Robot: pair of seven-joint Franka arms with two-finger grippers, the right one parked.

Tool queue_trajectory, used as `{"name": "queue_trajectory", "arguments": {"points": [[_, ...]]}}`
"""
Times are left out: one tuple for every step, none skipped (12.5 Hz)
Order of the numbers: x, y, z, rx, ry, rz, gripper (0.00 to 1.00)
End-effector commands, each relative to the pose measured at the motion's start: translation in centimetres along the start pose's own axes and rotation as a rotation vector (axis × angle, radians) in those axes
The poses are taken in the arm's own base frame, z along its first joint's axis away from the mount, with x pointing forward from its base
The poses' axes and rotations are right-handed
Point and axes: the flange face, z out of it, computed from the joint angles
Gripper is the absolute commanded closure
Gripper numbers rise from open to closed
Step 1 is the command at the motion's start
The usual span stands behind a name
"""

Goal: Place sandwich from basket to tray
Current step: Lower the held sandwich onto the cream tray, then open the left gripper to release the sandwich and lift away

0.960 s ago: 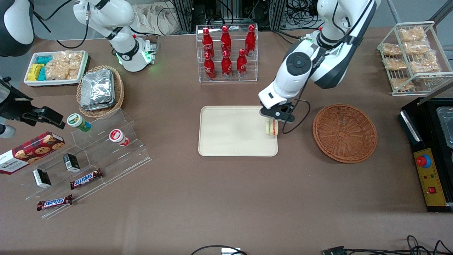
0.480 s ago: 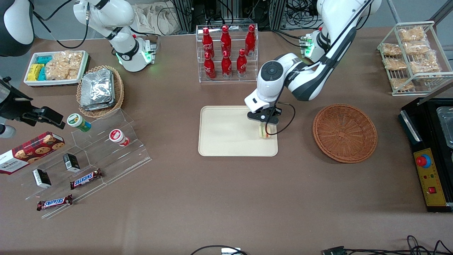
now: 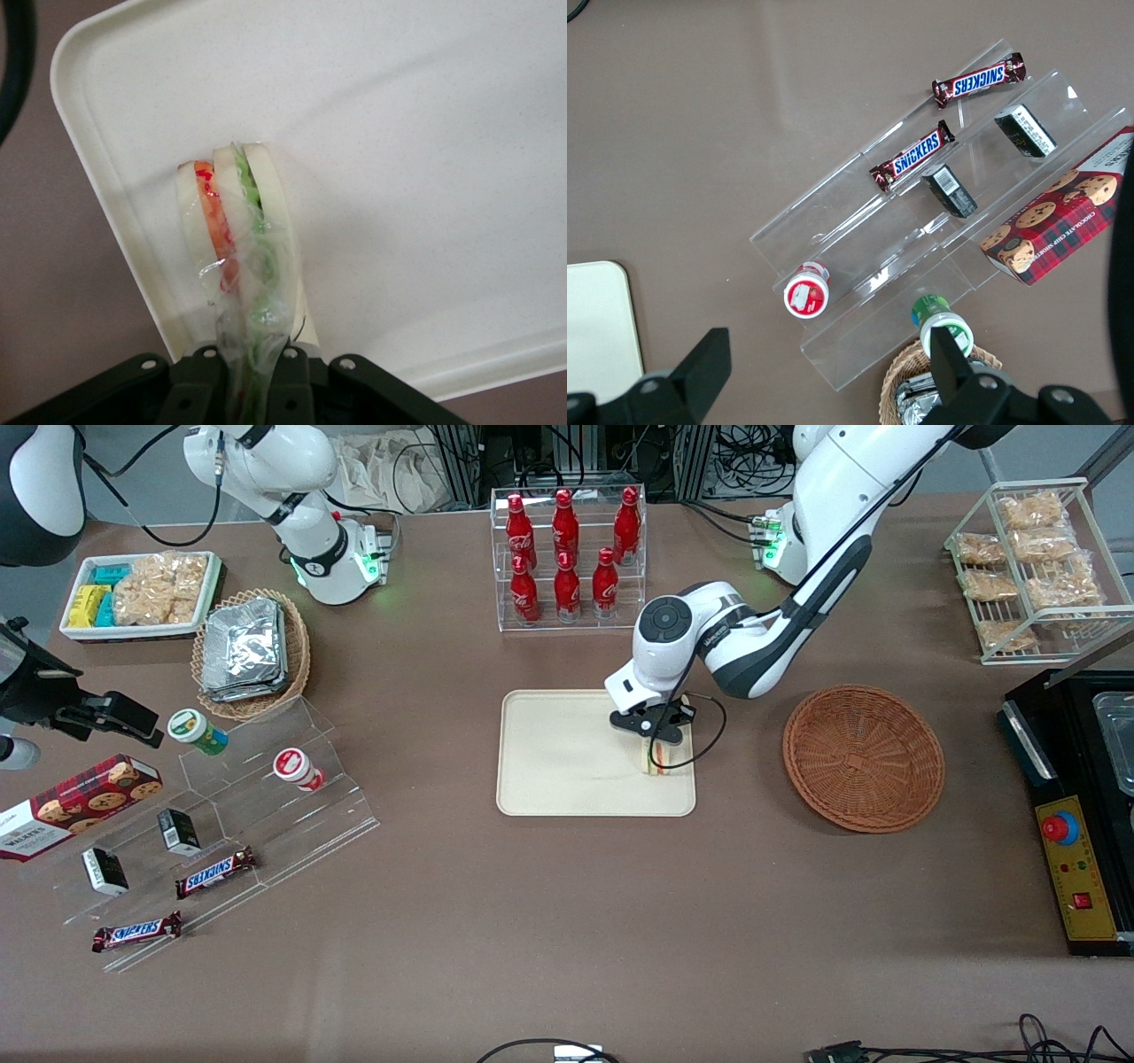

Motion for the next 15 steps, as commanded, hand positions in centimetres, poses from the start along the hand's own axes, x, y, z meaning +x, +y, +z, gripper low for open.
{"name": "queue_trajectory", "arguments": {"points": [[0.6, 0.7, -0.2, -0.001, 0.020, -0.018, 0.53], [0.6, 0.7, -0.1, -0.001, 0.019, -0.032, 0.01], [0.6, 0.6, -0.1, -0.002, 0.017, -0.036, 0.00], [0.9, 0.5, -0.3, -0.003, 0.023, -0.047, 0.00], [1.6, 0.4, -1.1, -0.005, 0.039, -0.075, 0.00], [2.3, -0.2, -2.0, -0.006, 0.054, -0.132, 0.00], [3.2, -0.7, -3.4, -0.001, 0.079, -0.199, 0.00], [4.2, -1.8, -4.6, 0.007, 0.093, -0.263, 0.00], [6.0, -3.6, -6.3, 0.013, 0.106, -0.324, 0.00], [7.7, -4.7, -8.1, 0.026, 0.110, -0.358, 0.00], [9.4, -6.3, -9.6, 0.038, 0.105, -0.397, 0.00], [10.5, -7.7, -10.4, 0.049, 0.095, -0.429, 0.00], [11.1, -8.8, -11.5, 0.059, 0.097, -0.450, 0.00], [11.8, -10.1, -12.6, 0.049, 0.107, -0.481, 0.00], [12.3, -11.1, -13.6, 0.030, 0.111, -0.511, 0.00]]}}
